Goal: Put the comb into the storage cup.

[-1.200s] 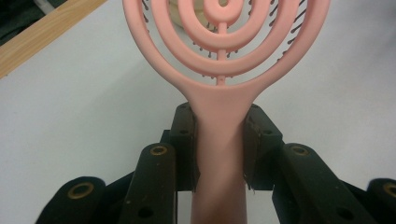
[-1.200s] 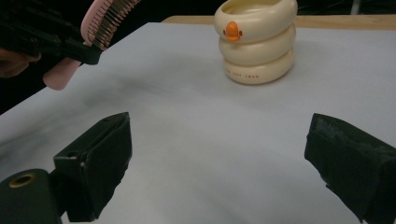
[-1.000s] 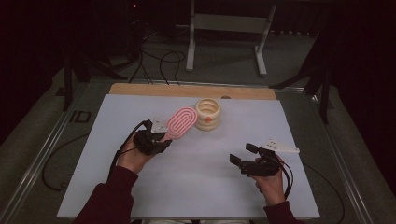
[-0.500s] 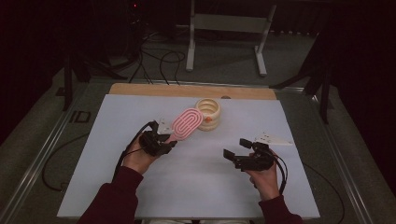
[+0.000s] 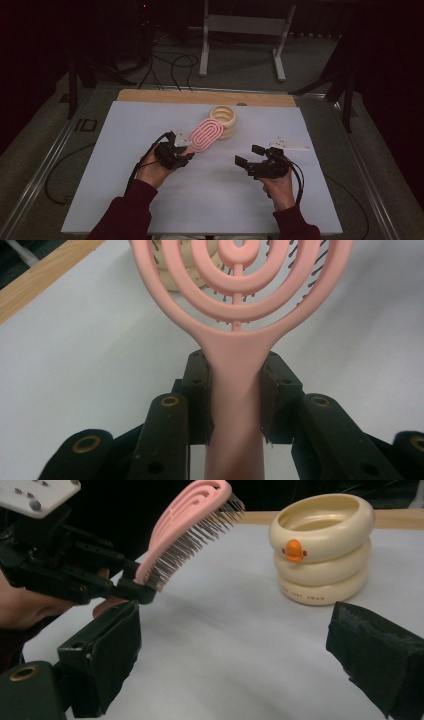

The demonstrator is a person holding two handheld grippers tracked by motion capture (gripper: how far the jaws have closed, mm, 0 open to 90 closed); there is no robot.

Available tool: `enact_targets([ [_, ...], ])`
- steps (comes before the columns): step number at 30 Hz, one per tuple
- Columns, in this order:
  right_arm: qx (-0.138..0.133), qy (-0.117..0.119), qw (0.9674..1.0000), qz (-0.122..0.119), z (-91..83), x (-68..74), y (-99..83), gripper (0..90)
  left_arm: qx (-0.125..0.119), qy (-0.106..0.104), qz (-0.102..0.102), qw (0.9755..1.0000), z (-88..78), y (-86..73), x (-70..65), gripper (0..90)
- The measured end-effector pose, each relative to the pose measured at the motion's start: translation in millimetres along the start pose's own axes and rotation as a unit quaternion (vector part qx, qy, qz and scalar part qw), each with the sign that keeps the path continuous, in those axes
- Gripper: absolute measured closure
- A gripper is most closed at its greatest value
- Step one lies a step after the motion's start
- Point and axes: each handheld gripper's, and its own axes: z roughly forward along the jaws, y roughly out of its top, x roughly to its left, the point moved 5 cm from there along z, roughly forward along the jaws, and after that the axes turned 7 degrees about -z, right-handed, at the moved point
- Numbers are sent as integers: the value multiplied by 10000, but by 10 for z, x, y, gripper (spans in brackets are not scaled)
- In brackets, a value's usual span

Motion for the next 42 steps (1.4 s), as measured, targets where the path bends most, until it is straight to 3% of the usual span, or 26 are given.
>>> enact_targets([
  [19,7,256,9996,126,196,75,132,77,-103,-112,170,9997,15,56,-194,695],
  [42,13,340,9989,328,295,70,164,76,-214,-187,359,9990,28,107,-381,695],
])
